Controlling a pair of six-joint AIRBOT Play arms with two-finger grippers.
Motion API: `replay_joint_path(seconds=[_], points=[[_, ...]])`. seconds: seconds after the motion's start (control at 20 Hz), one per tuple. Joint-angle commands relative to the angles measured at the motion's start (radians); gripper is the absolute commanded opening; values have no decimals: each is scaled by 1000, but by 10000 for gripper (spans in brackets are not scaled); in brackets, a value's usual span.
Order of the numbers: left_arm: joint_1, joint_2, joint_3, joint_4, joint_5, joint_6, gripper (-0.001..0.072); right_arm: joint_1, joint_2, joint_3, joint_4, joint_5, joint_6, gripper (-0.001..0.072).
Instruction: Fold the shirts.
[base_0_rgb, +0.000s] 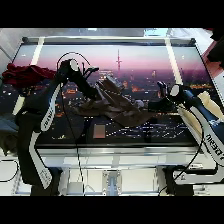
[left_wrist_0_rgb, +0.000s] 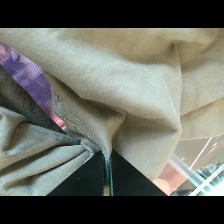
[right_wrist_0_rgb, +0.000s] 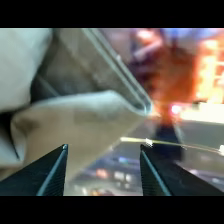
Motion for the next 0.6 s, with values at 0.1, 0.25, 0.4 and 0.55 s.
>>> replay_joint_path(seconds=[0.1,0.25,0.4,0.55], points=[[1,0,0,0,0,1,15,-35,-2,-32,156,-191,4,524],[1,0,0,0,-1,0,15,-39,-5,-32,120,-164,5,523],[1,0,0,0,-1,0,15,-39,-17,-32,57,-100,5,523],[1,0,0,0,0,1,15,-37,-45,-32,81,-90,5,523]])
